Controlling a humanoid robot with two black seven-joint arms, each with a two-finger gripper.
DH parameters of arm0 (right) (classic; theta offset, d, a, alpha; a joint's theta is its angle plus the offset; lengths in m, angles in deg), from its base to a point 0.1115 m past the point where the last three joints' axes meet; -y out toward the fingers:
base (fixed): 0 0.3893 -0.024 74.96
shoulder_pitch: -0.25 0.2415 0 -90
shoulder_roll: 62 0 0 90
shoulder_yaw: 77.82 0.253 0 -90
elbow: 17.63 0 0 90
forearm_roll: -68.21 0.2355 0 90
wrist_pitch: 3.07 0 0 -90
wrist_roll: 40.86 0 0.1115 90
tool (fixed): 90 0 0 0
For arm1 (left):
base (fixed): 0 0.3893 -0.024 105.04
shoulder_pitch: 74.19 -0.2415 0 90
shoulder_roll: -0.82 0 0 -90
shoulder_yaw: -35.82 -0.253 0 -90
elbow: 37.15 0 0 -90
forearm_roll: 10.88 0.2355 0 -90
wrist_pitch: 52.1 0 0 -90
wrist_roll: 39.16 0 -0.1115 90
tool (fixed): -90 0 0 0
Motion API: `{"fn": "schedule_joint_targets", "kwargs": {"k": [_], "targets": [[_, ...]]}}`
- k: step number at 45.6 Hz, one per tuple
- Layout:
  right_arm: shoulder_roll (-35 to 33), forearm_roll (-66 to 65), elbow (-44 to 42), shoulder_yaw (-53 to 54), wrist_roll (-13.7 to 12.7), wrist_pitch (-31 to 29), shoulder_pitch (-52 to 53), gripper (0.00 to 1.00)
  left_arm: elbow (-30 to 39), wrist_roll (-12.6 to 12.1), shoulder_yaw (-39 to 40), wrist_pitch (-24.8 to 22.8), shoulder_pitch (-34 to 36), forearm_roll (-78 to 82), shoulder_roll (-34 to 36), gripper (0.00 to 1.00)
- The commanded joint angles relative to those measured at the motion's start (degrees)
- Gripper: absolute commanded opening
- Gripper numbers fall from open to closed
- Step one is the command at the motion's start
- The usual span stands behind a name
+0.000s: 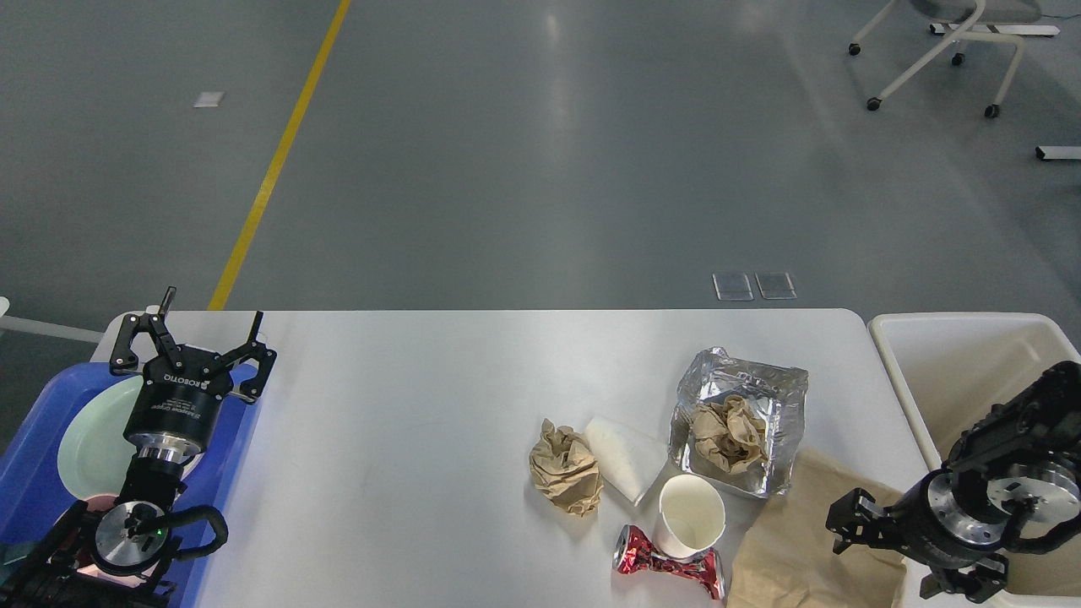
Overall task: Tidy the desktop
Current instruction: 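Lower the right gripper and grasp the brown paper bag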
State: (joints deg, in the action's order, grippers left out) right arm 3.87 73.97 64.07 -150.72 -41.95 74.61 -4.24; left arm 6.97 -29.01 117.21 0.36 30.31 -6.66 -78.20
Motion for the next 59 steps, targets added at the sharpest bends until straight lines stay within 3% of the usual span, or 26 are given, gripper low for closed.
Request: {"fn": "schedule_joint_targets", "kwargs": {"k": [1,13,15,17,20,25,33,40,59], "targets": [[0.8,0.0,-1.4,1.2,0.0,0.0,-2.2,1.0,0.0,0.1,0.0,0.0,0.0,0.0,0.0,0.96],[2.0,4.6,-4.3,3.4,0.0,0.0,-6.2,0.88,0.0,0.1,0.0,0.0,0.0,0.0,0.0,0.96],[2.9,6.4,-4.9,3.5,0.0,0.0,-6.8,0.77,0.0,0.1,0.0,0.0,0.0,0.0,0.0,0.96],[3.4,8.6,-5.0,3.6,-0.1,0.0,-6.8,0.55,0.0,0.0,0.0,0.0,0.0,0.0,0.0,0.96],[3.3,10.2,-5.0,3.5,-0.2,0.0,-6.8,0.3,0.0,0.0,0.0,0.0,0.0,0.0,0.0,0.96],[3.1,10.9,-5.0,3.4,-0.3,-0.1,-6.8,0.0,0.0,0.1,0.0,0.0,0.0,0.0,0.0,0.96],[2.9,11.0,-4.9,3.4,-0.3,0.4,-7.5,0.0,0.0,0.0,0.0,0.0,0.0,0.0,0.0,0.96],[2.9,13.5,-4.9,3.4,-0.4,4.4,-7.8,0.0,0.0,0.1,0.0,0.0,0.0,0.0,0.0,0.96],[2.2,13.0,-4.5,2.9,-0.4,4.2,-7.6,0.0,0.0,0.0,0.0,0.0,0.0,0.0,0.0,0.96]]}}
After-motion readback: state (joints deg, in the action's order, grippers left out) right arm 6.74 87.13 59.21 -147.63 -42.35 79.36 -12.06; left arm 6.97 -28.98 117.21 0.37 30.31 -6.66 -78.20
